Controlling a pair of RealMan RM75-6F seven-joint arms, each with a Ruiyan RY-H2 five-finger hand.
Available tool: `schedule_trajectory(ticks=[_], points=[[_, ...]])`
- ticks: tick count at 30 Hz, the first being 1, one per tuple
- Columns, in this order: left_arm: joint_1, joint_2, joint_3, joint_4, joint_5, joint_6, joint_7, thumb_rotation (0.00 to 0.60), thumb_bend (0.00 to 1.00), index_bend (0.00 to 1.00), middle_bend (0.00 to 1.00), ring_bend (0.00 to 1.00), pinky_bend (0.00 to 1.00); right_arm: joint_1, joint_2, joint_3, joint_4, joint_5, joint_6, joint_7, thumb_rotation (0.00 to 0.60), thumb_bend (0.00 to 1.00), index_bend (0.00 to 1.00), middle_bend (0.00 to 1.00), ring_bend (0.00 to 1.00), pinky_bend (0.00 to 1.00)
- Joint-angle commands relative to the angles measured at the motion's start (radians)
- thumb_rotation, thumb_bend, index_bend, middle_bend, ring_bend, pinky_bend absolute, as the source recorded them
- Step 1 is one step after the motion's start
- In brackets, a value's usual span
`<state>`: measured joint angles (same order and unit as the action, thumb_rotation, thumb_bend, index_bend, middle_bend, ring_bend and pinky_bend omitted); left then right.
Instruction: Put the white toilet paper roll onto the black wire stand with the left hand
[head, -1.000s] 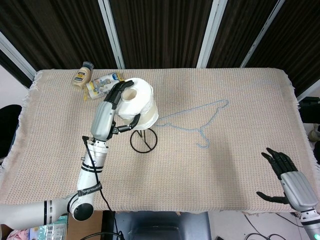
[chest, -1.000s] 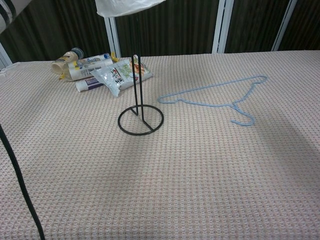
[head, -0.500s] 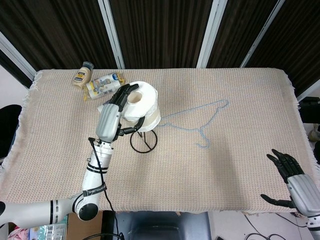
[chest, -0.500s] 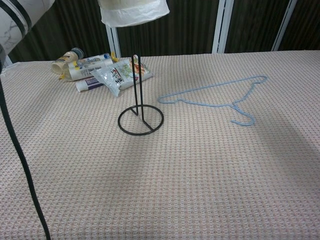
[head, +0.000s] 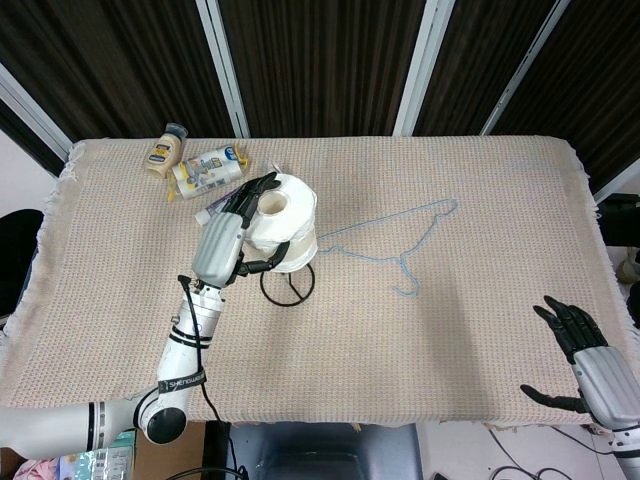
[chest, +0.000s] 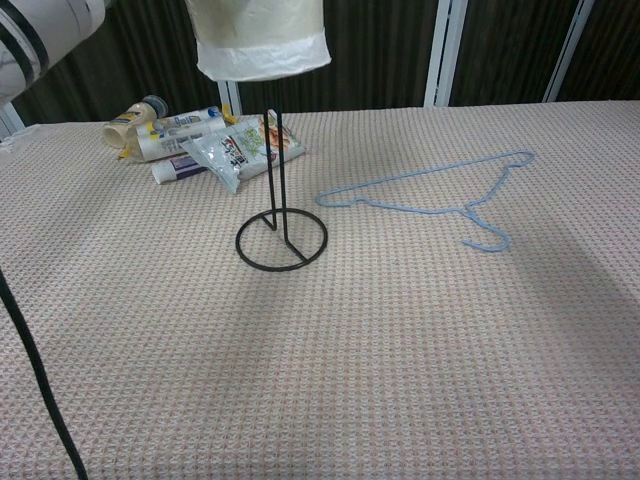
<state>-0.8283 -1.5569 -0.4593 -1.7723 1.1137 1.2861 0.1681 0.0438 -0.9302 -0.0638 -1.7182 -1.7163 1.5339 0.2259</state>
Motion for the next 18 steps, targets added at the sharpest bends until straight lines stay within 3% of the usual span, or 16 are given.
schedule_trajectory(ticks=[1, 7, 18], points=[[0.005, 0.001, 0.007, 0.007, -0.001, 0.001, -0.001, 0.6, 0.45, 0.0, 0.0, 0.0, 0.1, 0.001, -0.002, -0.001, -0.002, 0.001, -0.006, -0.007, 0.6, 0.12, 0.0, 0.0, 0.0, 0.0], [0.009, -0.004, 0.023, 0.039, 0.039, 0.022, 0.005, 0.6, 0.44, 0.0, 0.0, 0.0, 0.03, 0.001, -0.001, 0.0, -0.004, 0.003, -0.007, -0.009, 0.6, 0.12, 0.0, 0.0, 0.0, 0.0], [0.037, 0.032, 0.055, -0.018, 0.104, 0.029, -0.024, 0.6, 0.42, 0.0, 0.0, 0.0, 0.02, 0.003, -0.007, 0.003, -0.005, 0.011, -0.015, -0.022, 0.6, 0.12, 0.0, 0.0, 0.0, 0.0]])
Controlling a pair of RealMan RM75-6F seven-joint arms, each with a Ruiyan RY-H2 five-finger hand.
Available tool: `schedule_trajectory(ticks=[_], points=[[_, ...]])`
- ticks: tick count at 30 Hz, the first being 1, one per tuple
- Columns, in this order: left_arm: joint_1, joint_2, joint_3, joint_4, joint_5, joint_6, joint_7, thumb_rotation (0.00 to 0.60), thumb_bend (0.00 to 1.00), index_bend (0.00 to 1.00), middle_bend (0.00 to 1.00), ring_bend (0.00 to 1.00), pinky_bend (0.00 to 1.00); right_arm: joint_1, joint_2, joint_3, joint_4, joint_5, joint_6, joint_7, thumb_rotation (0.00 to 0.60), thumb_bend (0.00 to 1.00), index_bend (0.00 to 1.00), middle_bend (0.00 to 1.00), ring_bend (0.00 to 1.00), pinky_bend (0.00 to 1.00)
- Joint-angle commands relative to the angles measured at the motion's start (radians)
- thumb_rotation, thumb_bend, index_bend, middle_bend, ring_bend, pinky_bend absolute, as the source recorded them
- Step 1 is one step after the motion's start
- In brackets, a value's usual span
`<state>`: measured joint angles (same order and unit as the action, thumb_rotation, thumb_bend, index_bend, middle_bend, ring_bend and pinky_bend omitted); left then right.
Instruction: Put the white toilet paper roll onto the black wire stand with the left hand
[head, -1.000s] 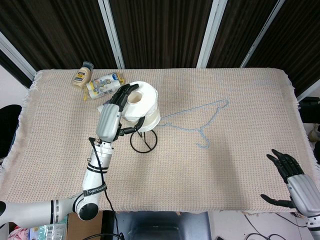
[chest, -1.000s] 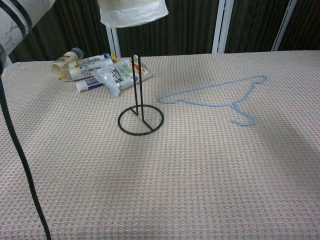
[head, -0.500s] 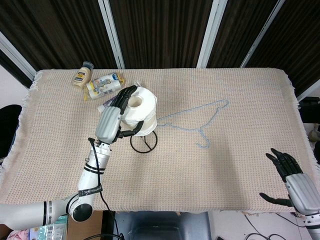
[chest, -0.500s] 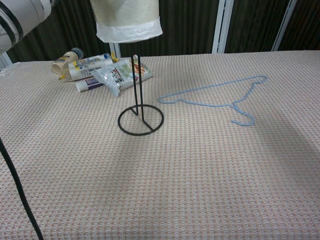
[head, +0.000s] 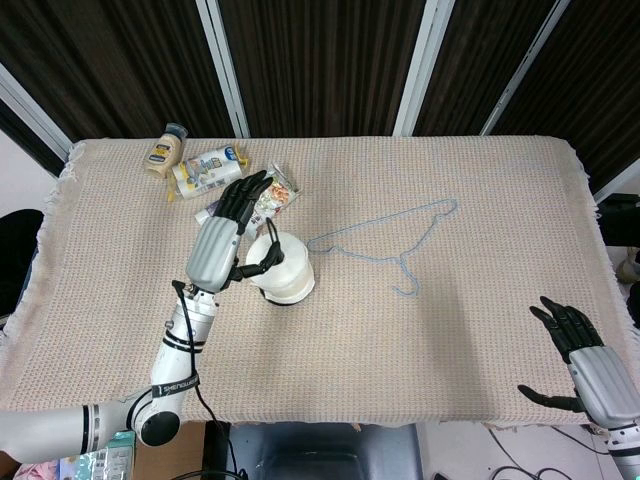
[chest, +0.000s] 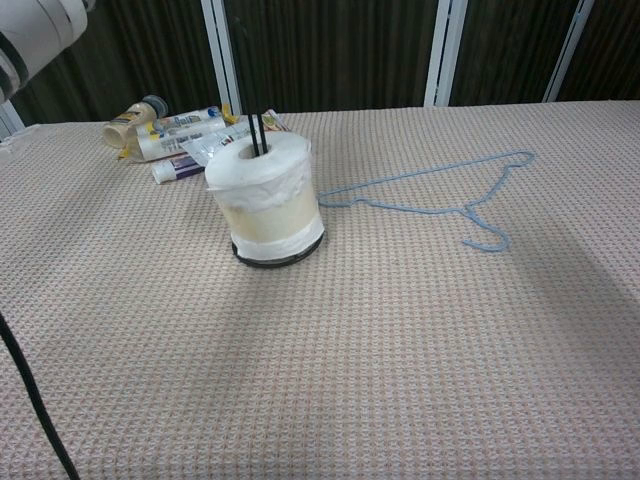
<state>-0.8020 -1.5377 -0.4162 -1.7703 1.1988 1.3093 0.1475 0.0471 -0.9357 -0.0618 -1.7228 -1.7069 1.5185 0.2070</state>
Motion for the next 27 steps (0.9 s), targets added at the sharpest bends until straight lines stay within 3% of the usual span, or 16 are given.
schedule_trajectory(ticks=[1, 5, 7, 9, 11, 14, 18, 20, 22, 24, 27], points=[[0.019, 0.023, 0.022, -0.034, 0.033, 0.01, -0.002, 0.6, 0.42, 0.0, 0.0, 0.0, 0.02, 0.0, -0.002, 0.001, -0.001, 0.001, -0.001, -0.006, 0.6, 0.12, 0.0, 0.0, 0.0, 0.0], [0.113, 0.145, 0.125, -0.134, 0.137, 0.054, 0.026, 0.6, 0.43, 0.0, 0.0, 0.0, 0.03, 0.005, -0.007, -0.002, -0.002, 0.005, -0.021, -0.028, 0.6, 0.12, 0.0, 0.0, 0.0, 0.0], [0.192, 0.22, 0.203, -0.159, 0.203, 0.1, 0.001, 0.6, 0.43, 0.0, 0.0, 0.0, 0.03, 0.008, -0.01, -0.001, -0.004, 0.012, -0.032, -0.044, 0.6, 0.12, 0.0, 0.0, 0.0, 0.0], [0.29, 0.316, 0.313, -0.158, 0.27, 0.14, -0.07, 0.6, 0.43, 0.0, 0.0, 0.0, 0.02, 0.015, -0.019, 0.001, -0.006, 0.02, -0.052, -0.071, 0.6, 0.12, 0.0, 0.0, 0.0, 0.0], [0.383, 0.383, 0.418, -0.099, 0.347, 0.196, -0.136, 0.6, 0.43, 0.0, 0.0, 0.0, 0.01, 0.023, -0.034, 0.003, -0.01, 0.024, -0.068, -0.088, 0.6, 0.12, 0.0, 0.0, 0.0, 0.0], [0.513, 0.395, 0.517, 0.037, 0.424, 0.317, -0.194, 0.6, 0.43, 0.0, 0.0, 0.0, 0.01, 0.03, -0.054, 0.008, -0.015, 0.031, -0.083, -0.123, 0.6, 0.12, 0.0, 0.0, 0.0, 0.0], [0.665, 0.306, 0.554, 0.246, 0.478, 0.514, -0.278, 0.6, 0.43, 0.0, 0.0, 0.0, 0.01, 0.042, -0.079, 0.018, -0.019, 0.054, -0.11, -0.17, 0.6, 0.12, 0.0, 0.0, 0.0, 0.0], [0.718, 0.266, 0.553, 0.318, 0.481, 0.568, -0.23, 0.6, 0.44, 0.0, 0.0, 0.0, 0.01, 0.043, -0.092, 0.032, -0.02, 0.079, -0.11, -0.193, 0.6, 0.12, 0.0, 0.0, 0.0, 0.0], [0.744, 0.274, 0.559, 0.324, 0.505, 0.595, -0.149, 0.6, 0.44, 0.0, 0.0, 0.0, 0.01, 0.043, -0.1, 0.039, -0.024, 0.096, -0.11, -0.212, 0.6, 0.12, 0.0, 0.0, 0.0, 0.0], [0.766, 0.263, 0.527, 0.323, 0.514, 0.648, -0.099, 0.6, 0.44, 0.0, 0.0, 0.0, 0.01, 0.041, -0.107, 0.042, -0.028, 0.104, -0.108, -0.23, 0.6, 0.12, 0.0, 0.0, 0.0, 0.0], [0.78, 0.27, 0.507, 0.329, 0.48, 0.631, -0.082, 0.6, 0.44, 0.0, 0.0, 0.0, 0.01, 0.042, -0.114, 0.043, -0.03, 0.114, -0.113, -0.25, 0.6, 0.12, 0.0, 0.0, 0.0, 0.0]])
